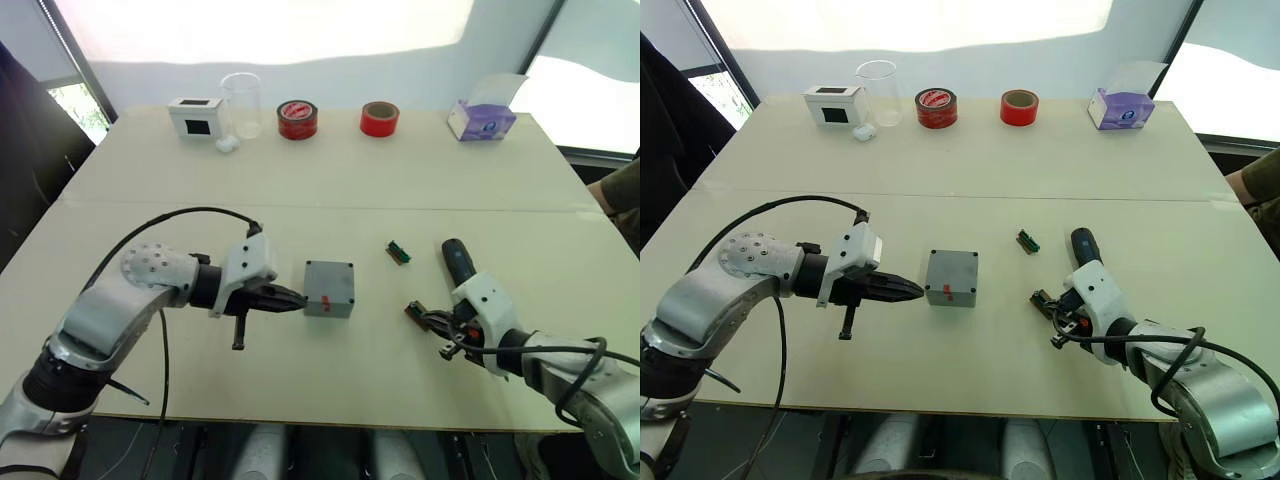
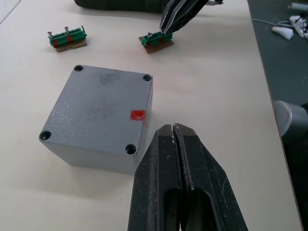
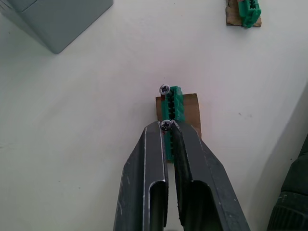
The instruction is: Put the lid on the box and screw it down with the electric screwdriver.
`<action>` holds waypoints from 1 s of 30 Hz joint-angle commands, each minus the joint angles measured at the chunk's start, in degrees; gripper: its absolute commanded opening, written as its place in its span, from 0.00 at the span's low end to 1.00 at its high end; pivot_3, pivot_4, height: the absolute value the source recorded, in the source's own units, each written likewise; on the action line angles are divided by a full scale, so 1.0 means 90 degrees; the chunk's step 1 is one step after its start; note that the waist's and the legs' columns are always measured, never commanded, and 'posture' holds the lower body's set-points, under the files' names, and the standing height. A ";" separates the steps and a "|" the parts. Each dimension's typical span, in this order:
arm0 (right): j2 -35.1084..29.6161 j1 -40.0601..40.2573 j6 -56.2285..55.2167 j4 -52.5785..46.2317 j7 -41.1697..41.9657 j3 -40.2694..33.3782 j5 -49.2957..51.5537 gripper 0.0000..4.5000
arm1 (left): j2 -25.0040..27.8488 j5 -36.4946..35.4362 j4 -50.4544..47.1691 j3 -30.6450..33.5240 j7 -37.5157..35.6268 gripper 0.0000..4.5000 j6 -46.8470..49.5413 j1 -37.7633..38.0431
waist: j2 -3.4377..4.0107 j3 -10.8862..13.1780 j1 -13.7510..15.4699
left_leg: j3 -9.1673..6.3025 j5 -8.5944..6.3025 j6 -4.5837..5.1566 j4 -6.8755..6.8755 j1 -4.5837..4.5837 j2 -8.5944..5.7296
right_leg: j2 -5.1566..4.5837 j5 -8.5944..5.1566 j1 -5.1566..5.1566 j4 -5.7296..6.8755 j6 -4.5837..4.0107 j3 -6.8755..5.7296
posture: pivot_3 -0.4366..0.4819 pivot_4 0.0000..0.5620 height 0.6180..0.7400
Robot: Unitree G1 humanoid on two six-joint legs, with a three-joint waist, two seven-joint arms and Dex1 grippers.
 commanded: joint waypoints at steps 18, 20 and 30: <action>0.0062 -0.0643 -0.0134 0.0371 -0.0303 -0.0081 0.0139 0.03 | -0.0097 0.0198 0.0071 -0.0035 0.0055 0.00 -0.0243 -0.0074 | 0.0000 0.0000 -0.0005 | 0.0000 0.0001 0.0000 0.0000 0.0000 0.0000 | 0.0001 0.0000 0.0000 0.0002 0.0000 0.0000 | 0.48 0.27 1.00; 0.0125 -0.0722 -0.0047 0.0405 -0.0318 -0.0117 0.0231 0.03 | -0.0111 0.0233 0.0073 -0.0044 0.0059 0.00 -0.0262 -0.0068 | 0.0000 0.0000 -0.0003 | 0.0000 0.0001 0.0000 0.0000 0.0000 0.0000 | 0.0002 0.0000 0.0000 0.0002 0.0000 0.0000 | 0.48 0.27 1.00; 0.0817 -0.1699 0.2008 0.0877 -0.0648 -0.1071 0.1147 0.03 | -0.0187 0.0332 0.0072 -0.0118 0.0138 0.00 -0.0306 -0.0054 | 0.0000 0.0000 0.0005 | 0.0000 0.0001 0.0000 0.0001 0.0000 0.0000 | 0.0002 0.0000 -0.0001 0.0005 0.0000 0.0001 | 0.48 0.27 1.00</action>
